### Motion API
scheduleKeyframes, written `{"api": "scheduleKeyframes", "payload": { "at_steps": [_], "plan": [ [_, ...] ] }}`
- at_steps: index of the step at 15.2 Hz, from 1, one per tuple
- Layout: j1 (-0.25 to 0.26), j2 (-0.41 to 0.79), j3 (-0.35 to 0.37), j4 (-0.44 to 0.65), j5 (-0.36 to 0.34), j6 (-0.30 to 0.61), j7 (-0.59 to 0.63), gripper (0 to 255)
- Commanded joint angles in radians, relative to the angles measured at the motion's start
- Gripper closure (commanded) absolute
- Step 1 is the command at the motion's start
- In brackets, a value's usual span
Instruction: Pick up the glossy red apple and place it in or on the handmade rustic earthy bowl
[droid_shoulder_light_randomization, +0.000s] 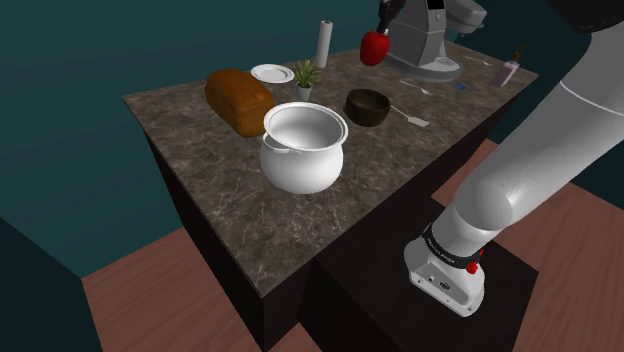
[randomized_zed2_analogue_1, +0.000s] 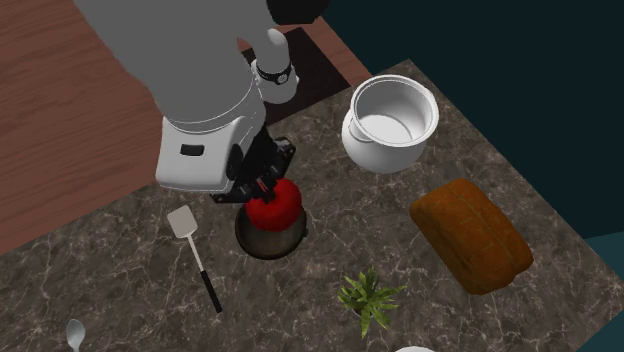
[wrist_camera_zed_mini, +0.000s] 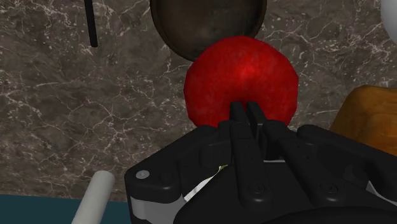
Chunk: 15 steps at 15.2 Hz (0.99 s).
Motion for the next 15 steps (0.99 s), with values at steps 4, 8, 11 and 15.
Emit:
{"api": "scheduleKeyframes", "payload": {
  "at_steps": [4, 8, 11, 15],
  "plan": [
    [-0.026, -0.072, -0.026, -0.069, -0.021, -0.003, -0.049, 255],
    [-0.026, -0.078, -0.026, -0.129, -0.022, 0.051, -0.053, 255],
    [-0.026, -0.08, -0.026, -0.171, -0.021, 0.092, -0.056, 255],
    [-0.026, -0.079, -0.026, -0.224, -0.019, 0.145, -0.062, 255]
  ]
}}
